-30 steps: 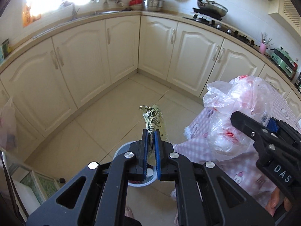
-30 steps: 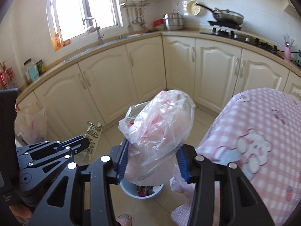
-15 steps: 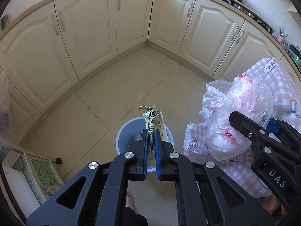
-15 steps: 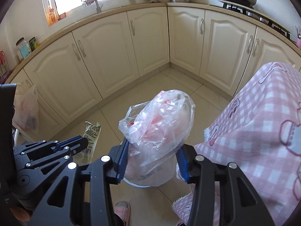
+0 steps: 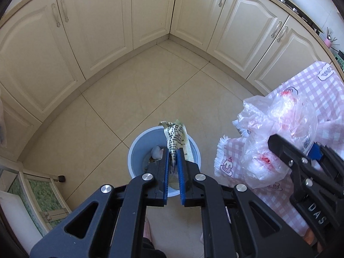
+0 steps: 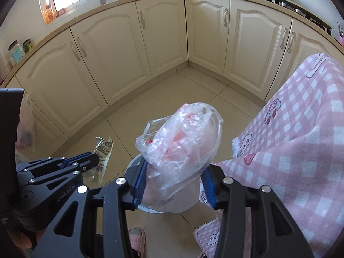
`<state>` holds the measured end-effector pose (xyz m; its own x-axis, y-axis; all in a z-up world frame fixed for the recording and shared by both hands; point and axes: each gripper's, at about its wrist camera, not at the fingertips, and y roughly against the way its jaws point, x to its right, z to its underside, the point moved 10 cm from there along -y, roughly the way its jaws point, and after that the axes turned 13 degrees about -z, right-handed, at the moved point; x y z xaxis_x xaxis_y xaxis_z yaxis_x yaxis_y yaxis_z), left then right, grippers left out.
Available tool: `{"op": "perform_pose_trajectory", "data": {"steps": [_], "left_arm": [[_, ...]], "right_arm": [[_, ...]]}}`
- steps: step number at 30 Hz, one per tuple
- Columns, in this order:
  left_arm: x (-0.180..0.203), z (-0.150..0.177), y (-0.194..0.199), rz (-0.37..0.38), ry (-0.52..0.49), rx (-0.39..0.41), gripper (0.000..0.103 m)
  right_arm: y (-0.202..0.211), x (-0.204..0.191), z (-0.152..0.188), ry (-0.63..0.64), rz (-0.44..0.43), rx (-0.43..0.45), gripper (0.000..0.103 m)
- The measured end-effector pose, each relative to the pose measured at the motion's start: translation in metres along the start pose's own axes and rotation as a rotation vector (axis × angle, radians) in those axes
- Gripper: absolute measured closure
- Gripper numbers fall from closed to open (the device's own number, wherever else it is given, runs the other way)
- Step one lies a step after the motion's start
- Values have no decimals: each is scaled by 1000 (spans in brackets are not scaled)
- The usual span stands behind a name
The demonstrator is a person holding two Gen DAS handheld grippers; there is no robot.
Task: Collect trash
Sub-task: 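Carry the wrapper and clear bag over the blue bucket with both tools, then open the left tool to drop the wrapper while the right tool opens to drop the bag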
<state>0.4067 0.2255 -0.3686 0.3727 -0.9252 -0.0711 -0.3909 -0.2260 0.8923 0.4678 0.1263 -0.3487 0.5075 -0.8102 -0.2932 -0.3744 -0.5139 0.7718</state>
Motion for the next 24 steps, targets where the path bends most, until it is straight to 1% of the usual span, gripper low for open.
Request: {"op": "perform_pose_trajectory", "data": {"steps": [1,2,3,4,5,6,7,9,10,12,14,20,24], "left_arm": [[0,-2,-1,1,5,2,92],[0,-4,-2,5,11,2,83],[1,-6,-3,12,15,1,66],[0,-8,-3,16,23,4,57],[-1,-9,-2,13,30,12,45],[-2,-11,-2,7,37,21,40],[-4,-11,-2,3,39,22,38],[-9,-9,-5,-2,52,9,29],[-12,-9,-6,-6,60,5,27],[-22,-6,-7,-21,85,3,20],[-30,-4,-10,-22,99,-7,16],[-43,1,-11,-38,118,-16,14],[-50,2,-11,-46,134,-22,14]], "right_arm": [[-1,2,0,-3,2,0,58],[-2,4,0,-5,3,-1,58],[-3,6,0,-8,3,-3,58],[-4,7,0,-10,3,-5,58],[-5,8,0,-12,3,-6,58],[-6,9,1,-14,2,-7,58],[-7,10,1,-15,1,-7,58],[-8,12,2,-18,-1,-9,58],[-9,12,2,-19,-2,-10,58],[-12,12,3,-21,-5,-15,58],[-14,11,4,-20,-7,-20,58],[-24,5,6,-18,-27,-38,58],[-27,-3,0,-21,-43,-31,57]]}}
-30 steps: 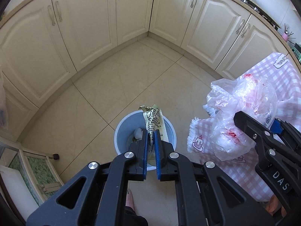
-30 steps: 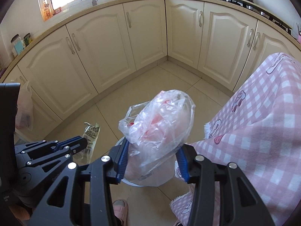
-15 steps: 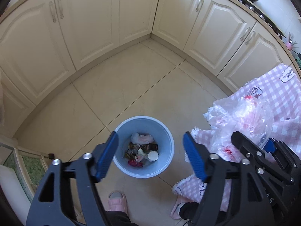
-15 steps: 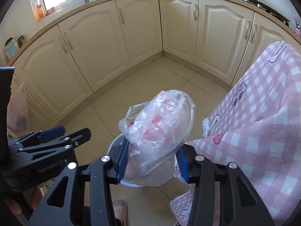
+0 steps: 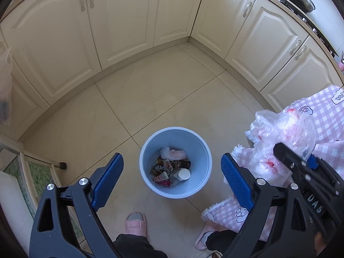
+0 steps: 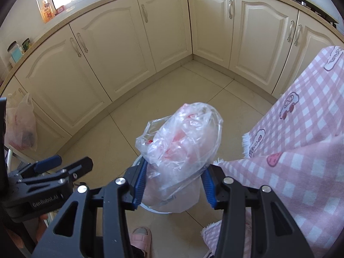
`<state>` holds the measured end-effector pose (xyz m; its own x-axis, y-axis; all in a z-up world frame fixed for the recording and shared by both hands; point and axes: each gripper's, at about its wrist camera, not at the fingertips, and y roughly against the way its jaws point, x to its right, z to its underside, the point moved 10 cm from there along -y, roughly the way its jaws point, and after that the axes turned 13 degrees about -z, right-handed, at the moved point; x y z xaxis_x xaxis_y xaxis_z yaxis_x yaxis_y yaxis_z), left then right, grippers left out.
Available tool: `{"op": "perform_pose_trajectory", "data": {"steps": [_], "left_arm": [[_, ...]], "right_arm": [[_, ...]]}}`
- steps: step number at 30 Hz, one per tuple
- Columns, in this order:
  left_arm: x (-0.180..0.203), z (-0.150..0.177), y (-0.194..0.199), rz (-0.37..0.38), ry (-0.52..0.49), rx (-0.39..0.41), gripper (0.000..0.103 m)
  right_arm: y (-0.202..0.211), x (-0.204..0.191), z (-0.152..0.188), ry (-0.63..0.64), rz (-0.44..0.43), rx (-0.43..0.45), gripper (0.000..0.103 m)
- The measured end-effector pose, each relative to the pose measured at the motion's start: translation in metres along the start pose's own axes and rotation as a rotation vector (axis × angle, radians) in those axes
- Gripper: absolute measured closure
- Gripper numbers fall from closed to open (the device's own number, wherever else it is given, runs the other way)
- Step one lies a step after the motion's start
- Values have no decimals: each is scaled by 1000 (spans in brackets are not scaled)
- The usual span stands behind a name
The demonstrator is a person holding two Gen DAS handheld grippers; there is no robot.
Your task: Collect trash
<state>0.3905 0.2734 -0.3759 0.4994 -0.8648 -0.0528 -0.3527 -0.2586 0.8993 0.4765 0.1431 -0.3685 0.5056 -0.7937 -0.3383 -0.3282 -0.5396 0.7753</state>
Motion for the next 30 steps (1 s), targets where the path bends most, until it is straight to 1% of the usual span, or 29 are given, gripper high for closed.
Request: {"op": "perform_pose_trajectory", "data": {"steps": [4,7,9,12,14,16,19,22,25,28,30], "left_arm": [[-5,-5,9,-8,3,24,14],[-8,-10,21,-10,10,48,14],[-8,-13,28,-2,7,57,14],[-8,-15,47,-15,-7,98,14],[-7,-17,61,-13,-9,121,14],[-5,-18,79,-5,-14,150,14],[-1,-18,109,-13,-33,211,14],[4,-15,146,-12,-53,285,11],[12,-8,189,7,-67,364,9],[19,2,225,23,-85,423,8],[31,11,255,48,-106,472,8]], "right_arm": [[0,-13,-15,-4,-26,32,52],[1,-18,-24,-14,-41,43,46],[6,-21,-30,-16,-24,55,43],[25,-25,-36,11,3,96,40],[42,-28,-37,29,17,115,39],[62,-31,-38,53,39,144,39],[102,-36,-37,86,82,204,38],[151,-40,-31,116,138,269,36],[211,-42,-19,131,190,354,33],[261,-41,-4,133,220,420,30],[291,-39,6,134,238,457,29]]}}
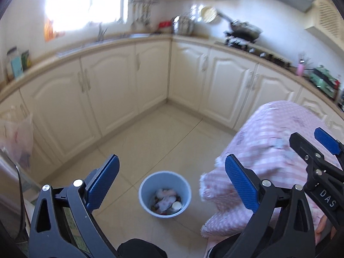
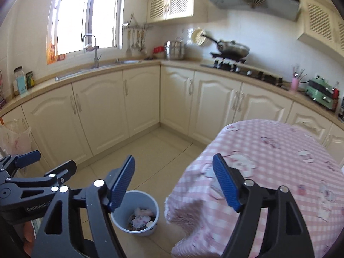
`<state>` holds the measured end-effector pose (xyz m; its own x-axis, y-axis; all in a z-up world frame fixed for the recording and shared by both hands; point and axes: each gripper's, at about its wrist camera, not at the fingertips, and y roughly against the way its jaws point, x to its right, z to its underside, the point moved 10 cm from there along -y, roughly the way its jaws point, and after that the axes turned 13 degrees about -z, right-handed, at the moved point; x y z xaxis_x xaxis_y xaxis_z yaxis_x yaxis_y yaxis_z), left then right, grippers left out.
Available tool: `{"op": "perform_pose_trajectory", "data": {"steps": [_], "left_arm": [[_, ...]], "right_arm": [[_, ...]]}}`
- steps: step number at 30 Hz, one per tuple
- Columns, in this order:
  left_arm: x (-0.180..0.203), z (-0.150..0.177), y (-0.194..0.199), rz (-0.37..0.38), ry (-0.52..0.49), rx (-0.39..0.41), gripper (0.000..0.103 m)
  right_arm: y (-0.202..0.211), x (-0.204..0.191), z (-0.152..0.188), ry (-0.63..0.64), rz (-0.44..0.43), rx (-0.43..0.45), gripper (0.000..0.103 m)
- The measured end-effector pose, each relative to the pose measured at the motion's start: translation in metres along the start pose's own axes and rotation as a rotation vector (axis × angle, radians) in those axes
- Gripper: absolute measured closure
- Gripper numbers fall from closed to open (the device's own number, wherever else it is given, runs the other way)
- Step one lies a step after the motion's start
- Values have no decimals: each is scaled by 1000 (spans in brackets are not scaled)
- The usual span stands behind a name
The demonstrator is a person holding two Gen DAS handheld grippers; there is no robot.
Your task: Collect trash
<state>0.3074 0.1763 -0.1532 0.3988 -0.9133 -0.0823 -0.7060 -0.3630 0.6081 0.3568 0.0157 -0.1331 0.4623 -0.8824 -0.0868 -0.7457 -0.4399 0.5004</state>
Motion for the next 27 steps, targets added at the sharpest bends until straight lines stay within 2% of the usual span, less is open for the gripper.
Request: {"op": "perform_pose_trajectory", "data": {"steps": [7,14,20,27], "left_arm": [[26,-6,93,84,-27,152,8],[39,5,161,129,-51,262,8],[43,8,210,145,-60,356,8],[47,16,256,175,-50,422,7]], "right_arm": [[113,26,-6,2,94,139,24],[206,40,10,-3,156,246,18],[263,36,22,-7,183,313,13],[320,31,32,-8,211,381,10]]}}
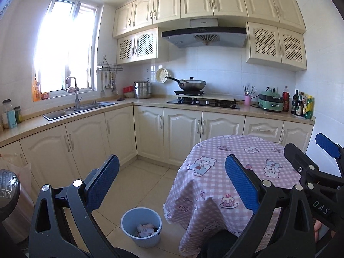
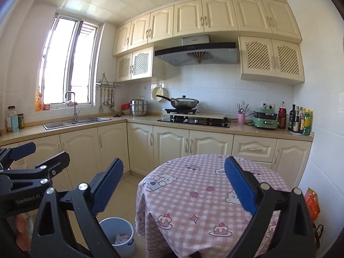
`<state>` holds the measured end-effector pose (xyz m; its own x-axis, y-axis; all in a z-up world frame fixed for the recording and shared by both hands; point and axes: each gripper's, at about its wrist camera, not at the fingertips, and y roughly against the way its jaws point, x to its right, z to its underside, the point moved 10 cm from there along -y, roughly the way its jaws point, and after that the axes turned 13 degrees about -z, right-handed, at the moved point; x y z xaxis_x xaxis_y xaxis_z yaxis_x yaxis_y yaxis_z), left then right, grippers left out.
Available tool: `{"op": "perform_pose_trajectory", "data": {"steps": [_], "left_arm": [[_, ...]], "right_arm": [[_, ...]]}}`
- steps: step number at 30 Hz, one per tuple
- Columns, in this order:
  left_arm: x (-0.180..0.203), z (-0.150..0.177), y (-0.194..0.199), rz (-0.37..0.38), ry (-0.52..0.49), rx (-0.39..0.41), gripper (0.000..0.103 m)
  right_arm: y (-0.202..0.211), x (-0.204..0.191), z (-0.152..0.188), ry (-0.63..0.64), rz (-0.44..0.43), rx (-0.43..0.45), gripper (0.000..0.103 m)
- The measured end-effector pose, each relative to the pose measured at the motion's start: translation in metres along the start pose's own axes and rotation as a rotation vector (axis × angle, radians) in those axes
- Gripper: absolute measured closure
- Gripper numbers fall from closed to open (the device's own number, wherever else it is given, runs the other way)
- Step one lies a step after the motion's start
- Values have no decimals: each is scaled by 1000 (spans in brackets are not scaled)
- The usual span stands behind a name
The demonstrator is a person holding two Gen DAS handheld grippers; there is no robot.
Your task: Collect trash
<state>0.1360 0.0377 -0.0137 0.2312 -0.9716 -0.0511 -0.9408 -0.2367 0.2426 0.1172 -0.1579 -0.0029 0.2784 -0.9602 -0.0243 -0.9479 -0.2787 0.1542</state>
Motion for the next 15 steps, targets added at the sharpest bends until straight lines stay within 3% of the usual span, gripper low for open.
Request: {"op": "perform_pose_trajectory", "data": {"steps": [8,15], "left_arm": [[5,-6,42,8,5,68,7],[7,-12,53,7,5,106,7]], "right_arm": [[44,3,-10,4,35,72,7],[57,4,-13,22,50,108,6]]}}
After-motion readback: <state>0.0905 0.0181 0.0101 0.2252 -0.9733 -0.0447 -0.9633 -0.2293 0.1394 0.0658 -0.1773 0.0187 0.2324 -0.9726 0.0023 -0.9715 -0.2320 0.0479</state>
